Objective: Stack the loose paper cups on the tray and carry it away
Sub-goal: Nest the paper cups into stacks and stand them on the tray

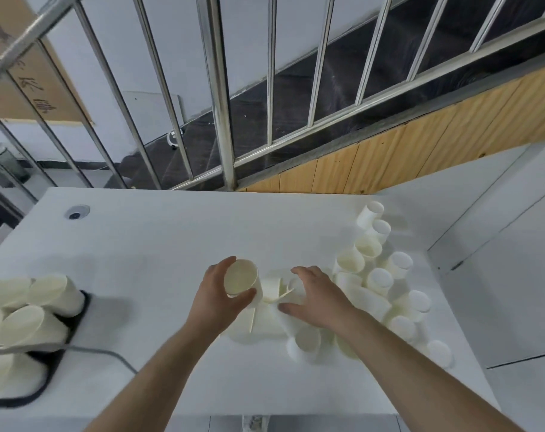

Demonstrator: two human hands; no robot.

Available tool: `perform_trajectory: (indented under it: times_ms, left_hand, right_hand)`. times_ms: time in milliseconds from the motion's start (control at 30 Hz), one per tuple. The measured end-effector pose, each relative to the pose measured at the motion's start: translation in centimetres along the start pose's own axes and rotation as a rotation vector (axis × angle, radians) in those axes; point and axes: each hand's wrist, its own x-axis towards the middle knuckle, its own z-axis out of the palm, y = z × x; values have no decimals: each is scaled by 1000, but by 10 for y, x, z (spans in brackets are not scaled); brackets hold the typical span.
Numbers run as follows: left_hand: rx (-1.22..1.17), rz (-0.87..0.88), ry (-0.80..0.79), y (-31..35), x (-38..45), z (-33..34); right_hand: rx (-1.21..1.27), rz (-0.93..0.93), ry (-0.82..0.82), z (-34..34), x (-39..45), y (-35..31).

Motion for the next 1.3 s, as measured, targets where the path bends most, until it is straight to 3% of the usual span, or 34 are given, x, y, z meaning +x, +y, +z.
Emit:
perform_trajectory:
  times_ms: [333,800,1067,1300]
  left_hand:
    - [11,18,-22,-6,-19,-11]
    - [18,48,-149,-24,11,-17]
    - [50,137,-162,-29,28,-30]
    - [67,228,-194,-34,38,-34]
  right_hand:
    - [-187,89,-22,32,-2,-19]
    - [-117,229,16,47,10,-34]
    - [85,192,148,24,6,-43]
    - [69,185,252,24,2,-61]
